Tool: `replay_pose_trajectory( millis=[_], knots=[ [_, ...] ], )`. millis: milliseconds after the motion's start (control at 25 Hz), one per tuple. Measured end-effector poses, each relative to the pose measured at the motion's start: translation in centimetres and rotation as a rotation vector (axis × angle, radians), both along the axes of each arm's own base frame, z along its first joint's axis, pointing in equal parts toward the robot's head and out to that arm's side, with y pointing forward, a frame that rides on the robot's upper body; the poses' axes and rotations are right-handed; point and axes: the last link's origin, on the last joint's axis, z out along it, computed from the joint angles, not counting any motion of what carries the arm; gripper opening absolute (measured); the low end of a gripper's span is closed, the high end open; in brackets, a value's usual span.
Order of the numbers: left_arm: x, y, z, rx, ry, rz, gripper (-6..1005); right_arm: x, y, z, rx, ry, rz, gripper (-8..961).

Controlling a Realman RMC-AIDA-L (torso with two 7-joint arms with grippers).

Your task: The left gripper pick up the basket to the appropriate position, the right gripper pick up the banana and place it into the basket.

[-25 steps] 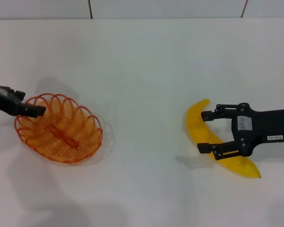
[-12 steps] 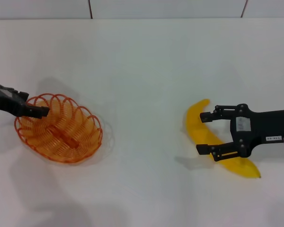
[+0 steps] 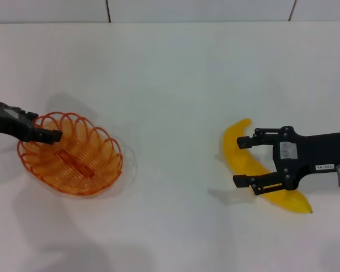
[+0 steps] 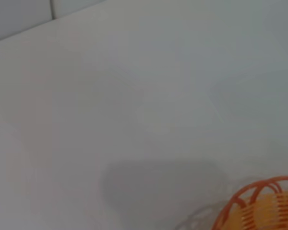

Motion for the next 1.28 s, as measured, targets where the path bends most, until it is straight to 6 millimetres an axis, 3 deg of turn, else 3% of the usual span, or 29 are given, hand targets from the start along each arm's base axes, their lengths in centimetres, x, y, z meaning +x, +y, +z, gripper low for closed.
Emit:
replay_pose_trajectory(
  millis=[560,760,1080,1280],
  knots=[
    [-0.4,0.0,-0.1,0.003,0.005,0.014,687,0.0,0.0,-0.1,-0.001,0.002,-0.001,880],
    [-0.4,-0.1,-0.2,-0.003,0.013,0.014,460,0.0,0.0,-0.1,-0.001,0.003,-0.001,879],
    [-0.2,0.0,-0.2,0.0,0.006,0.009,215,-0.1,0.0,-0.1,-0.001,0.003,0.0,879],
    [0.6,0.4,-0.2,0.002,-0.016,-0.01,145,0.0,0.0,-0.1,-0.002,0.002,0.0,879]
  ],
)
